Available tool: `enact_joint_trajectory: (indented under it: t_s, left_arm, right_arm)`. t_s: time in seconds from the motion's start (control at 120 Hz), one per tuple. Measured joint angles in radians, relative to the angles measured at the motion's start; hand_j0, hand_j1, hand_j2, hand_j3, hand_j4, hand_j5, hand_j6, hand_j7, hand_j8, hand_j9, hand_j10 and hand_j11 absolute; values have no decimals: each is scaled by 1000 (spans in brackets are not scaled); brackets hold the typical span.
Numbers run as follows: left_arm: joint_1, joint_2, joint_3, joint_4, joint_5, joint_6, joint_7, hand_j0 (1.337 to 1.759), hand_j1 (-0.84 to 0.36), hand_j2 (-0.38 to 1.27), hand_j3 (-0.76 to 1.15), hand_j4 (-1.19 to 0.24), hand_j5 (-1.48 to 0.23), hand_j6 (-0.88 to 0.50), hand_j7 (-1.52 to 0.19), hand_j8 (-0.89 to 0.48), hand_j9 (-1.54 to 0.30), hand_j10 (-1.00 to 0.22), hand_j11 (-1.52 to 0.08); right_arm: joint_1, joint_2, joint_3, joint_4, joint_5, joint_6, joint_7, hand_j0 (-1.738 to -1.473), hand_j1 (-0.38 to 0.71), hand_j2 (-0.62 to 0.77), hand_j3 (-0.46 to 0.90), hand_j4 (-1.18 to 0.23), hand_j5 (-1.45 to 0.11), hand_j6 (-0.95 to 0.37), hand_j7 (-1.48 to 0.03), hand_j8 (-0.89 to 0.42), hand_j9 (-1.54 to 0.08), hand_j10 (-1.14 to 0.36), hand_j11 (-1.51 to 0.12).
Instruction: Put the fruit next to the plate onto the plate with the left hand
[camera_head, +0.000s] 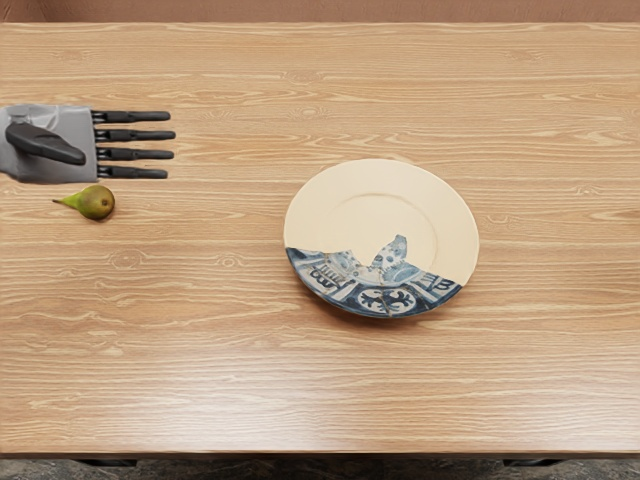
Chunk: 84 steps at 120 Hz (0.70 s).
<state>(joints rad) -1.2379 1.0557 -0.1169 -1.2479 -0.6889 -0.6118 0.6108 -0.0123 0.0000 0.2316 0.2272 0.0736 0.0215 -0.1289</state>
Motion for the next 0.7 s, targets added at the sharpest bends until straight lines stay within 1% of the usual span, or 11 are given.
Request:
enact_joint_trajectory:
  t_s: [0.233,0.292,0.375,0.433,0.458,0.542,0.65,0.7]
  left_arm:
    - [-6,-13,-1,4,4,0,0,1658,348,-2,0,5,1,6,1,6,0,4,0]
    - [-20,-54,-2,12,45,0,0,1658,348,-1,0,5,1,6,1,6,0,4,0]
    - [-61,-130,-4,36,130,0,0,1658,348,-1,0,5,1,6,0,5,0,4,0]
    - [-116,-182,-3,63,211,0,0,1658,348,-2,0,4,1,5,0,5,0,3,0]
    - [-140,-220,-3,76,268,0,0,1658,348,-1,0,4,1,4,0,4,0,3,0]
    - [-173,-296,-8,112,463,0,0,1658,348,-2,0,2,0,3,0,3,0,2,0]
    - [-254,-318,-12,146,696,0,0,1658,348,-1,0,1,0,1,0,1,0,1,0]
    - [-270,-342,-10,153,812,1,0,1658,349,-1,0,1,0,1,0,1,0,1,0]
  right_arm:
    - [0,0,-1,1,0,0,0,-1658,-317,-5,0,-26,-34,-26,-34,-26,-34,-26,-34]
    - [0,0,-1,1,0,0,0,-1658,-317,-5,0,-26,-34,-26,-34,-26,-34,-26,-34]
    - [0,0,-1,1,0,0,0,-1658,-317,-5,0,-26,-34,-26,-34,-26,-34,-26,-34]
    - [0,0,-1,1,0,0,1,-1658,-317,-6,0,-26,-35,-26,-35,-26,-35,-26,-35]
    - [0,0,-1,1,0,0,1,-1658,-317,-5,0,-26,-34,-26,-34,-26,-34,-26,-34]
    - [0,0,-1,1,0,0,0,-1658,-317,-5,0,-26,-34,-26,-34,-26,-34,-26,-34]
    - [1,0,-2,1,0,0,0,-1658,-317,-5,0,-26,-34,-26,-34,-26,-34,-26,-34]
    - [1,0,-2,2,0,0,0,-1658,-317,-5,0,-26,-34,-26,-34,-26,-34,-26,-34]
